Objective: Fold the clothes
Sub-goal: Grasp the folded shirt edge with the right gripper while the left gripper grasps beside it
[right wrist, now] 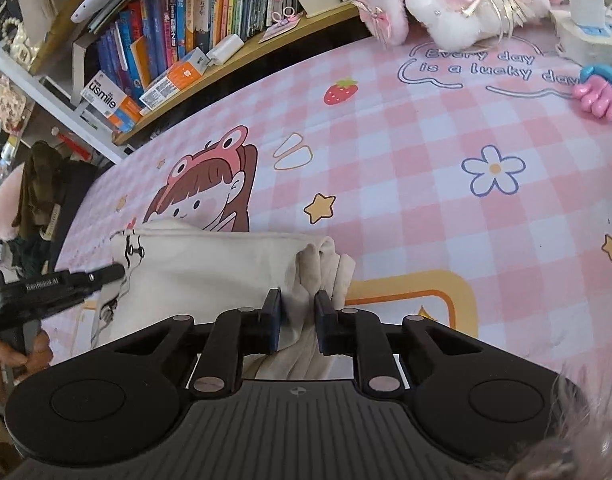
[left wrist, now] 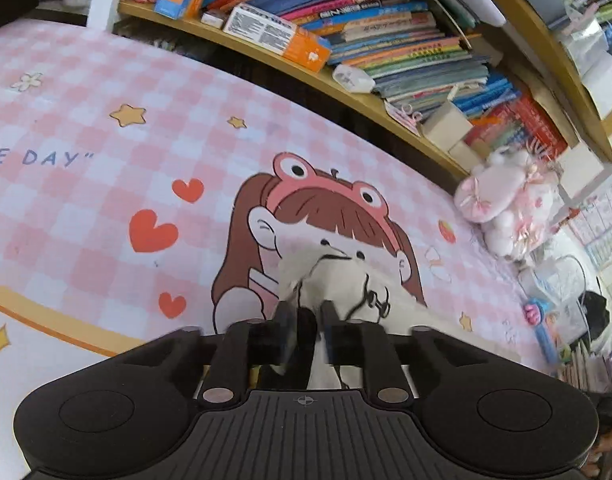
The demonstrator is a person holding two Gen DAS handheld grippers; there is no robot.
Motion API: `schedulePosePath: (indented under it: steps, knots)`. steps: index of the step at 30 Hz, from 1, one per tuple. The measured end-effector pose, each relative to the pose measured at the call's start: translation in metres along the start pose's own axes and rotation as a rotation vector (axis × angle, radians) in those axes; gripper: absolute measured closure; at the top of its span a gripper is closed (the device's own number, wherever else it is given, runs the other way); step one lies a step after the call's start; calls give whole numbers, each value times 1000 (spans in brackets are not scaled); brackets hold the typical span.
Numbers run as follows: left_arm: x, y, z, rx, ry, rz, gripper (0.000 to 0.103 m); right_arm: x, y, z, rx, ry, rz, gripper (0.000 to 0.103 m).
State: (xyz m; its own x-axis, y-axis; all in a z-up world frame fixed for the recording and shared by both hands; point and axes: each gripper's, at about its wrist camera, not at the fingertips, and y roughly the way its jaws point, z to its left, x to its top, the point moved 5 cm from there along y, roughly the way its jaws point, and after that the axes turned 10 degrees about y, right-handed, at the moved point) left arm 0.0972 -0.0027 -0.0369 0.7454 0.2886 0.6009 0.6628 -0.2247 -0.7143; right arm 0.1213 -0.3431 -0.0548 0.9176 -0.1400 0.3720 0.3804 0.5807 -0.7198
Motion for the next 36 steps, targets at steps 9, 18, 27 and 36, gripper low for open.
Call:
schedulePosePath:
  steps: [9, 18, 27, 36]
  knots:
    - [19, 12, -9, 6, 22, -37, 96, 0, 1, 0, -8, -6, 0, 86]
    - [24, -6, 2, 55, -55, -82, 62, -1, 2, 1, -15, -4, -5, 86]
    - [-24, -32, 17, 66, -114, -26, 32, -4, -6, -1, -36, 36, -17, 65]
    - [-47, -28, 16, -6, -203, -20, 35, -28, -20, -17, 10, 237, 98, 40]
